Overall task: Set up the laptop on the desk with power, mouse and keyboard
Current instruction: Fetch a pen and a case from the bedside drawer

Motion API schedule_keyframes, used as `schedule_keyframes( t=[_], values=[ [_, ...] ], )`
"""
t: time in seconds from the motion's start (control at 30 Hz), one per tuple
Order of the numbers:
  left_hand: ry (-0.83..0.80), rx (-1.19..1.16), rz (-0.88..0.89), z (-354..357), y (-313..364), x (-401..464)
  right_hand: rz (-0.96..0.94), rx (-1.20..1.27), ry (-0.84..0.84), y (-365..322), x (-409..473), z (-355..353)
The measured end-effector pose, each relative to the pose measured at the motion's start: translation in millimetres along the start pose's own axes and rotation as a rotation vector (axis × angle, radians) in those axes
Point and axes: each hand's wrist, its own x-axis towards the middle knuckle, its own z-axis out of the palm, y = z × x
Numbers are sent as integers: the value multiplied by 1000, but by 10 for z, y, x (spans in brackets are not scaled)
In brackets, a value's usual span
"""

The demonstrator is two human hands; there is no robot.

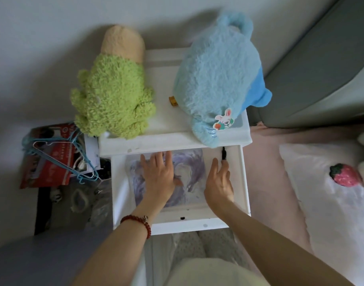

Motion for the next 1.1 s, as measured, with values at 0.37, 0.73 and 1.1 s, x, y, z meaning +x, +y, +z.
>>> schedule_keyframes(
  t=[0.37, 0.73, 1.1],
  values=[
    [175, -19, 86, -254, -15, -241, 123, 91, -75, -10, 24, -117],
    [40, -275, 64, -645, -46, -639, -21, 63, -52, 101, -179, -314],
    [280, -152, 329, -1054, 17, -1014, -441, 429, -53, 116, -631, -1071]
  ],
)
